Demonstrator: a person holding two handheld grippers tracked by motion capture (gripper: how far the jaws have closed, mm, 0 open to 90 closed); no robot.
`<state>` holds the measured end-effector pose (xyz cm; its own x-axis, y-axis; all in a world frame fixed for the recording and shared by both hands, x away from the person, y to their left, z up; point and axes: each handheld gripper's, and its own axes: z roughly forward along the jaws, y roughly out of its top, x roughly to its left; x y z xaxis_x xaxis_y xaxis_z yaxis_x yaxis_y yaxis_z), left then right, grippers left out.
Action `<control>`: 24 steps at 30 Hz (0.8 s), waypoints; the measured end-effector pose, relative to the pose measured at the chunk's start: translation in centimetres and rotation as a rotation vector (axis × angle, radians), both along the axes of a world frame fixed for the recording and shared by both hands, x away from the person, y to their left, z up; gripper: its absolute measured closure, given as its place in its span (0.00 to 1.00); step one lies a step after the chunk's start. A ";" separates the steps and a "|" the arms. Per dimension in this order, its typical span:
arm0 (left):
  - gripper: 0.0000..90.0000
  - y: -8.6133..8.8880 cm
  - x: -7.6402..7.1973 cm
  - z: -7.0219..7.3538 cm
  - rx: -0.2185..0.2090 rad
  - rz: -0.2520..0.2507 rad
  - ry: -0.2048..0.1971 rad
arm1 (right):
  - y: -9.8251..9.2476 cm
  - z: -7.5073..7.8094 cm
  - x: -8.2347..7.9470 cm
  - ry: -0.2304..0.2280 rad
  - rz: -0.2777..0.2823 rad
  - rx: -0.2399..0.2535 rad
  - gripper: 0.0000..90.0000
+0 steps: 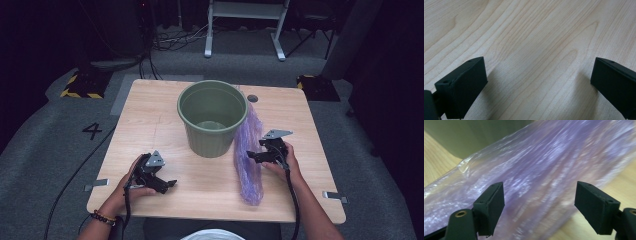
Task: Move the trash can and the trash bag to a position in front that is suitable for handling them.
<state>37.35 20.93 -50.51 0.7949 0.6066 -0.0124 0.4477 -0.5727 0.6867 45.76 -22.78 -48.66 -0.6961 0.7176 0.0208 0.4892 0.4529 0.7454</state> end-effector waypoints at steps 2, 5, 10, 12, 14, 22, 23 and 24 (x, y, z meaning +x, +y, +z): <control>0.00 0.0 0.0 0.0 0.000 0.000 0.000 | -0.3 0.4 -0.1 -0.017 -0.005 -0.009 0.25; 0.00 0.0 0.0 0.0 0.000 0.000 0.000 | -0.6 0.3 -0.1 0.017 0.017 -0.010 0.20; 0.00 0.0 0.0 0.0 0.000 0.000 0.000 | -0.6 -0.4 0.2 0.076 0.042 0.012 0.18; 0.00 0.0 0.0 0.0 0.000 0.001 0.000 | 0.0 -1.1 0.2 0.063 0.030 -0.026 0.19; 0.00 0.0 0.0 0.0 0.000 0.000 0.000 | 0.4 -1.0 -0.1 0.043 0.030 -0.046 0.34; 0.00 0.0 0.0 0.0 0.002 0.002 0.002 | 0.5 -0.9 -0.5 0.008 0.046 -0.029 0.85; 0.00 0.0 0.0 0.0 0.001 0.002 0.002 | 0.4 -0.9 -0.4 0.012 0.042 -0.025 0.89; 0.00 0.0 0.0 0.0 0.001 0.002 0.002 | 0.3 -0.9 -0.3 0.019 0.037 -0.017 0.93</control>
<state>37.36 20.91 -50.50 0.7938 0.6081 -0.0127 0.4498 -0.5729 0.6852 45.50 -22.53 -49.53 -0.7221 0.6914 0.0218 0.4853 0.4839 0.7282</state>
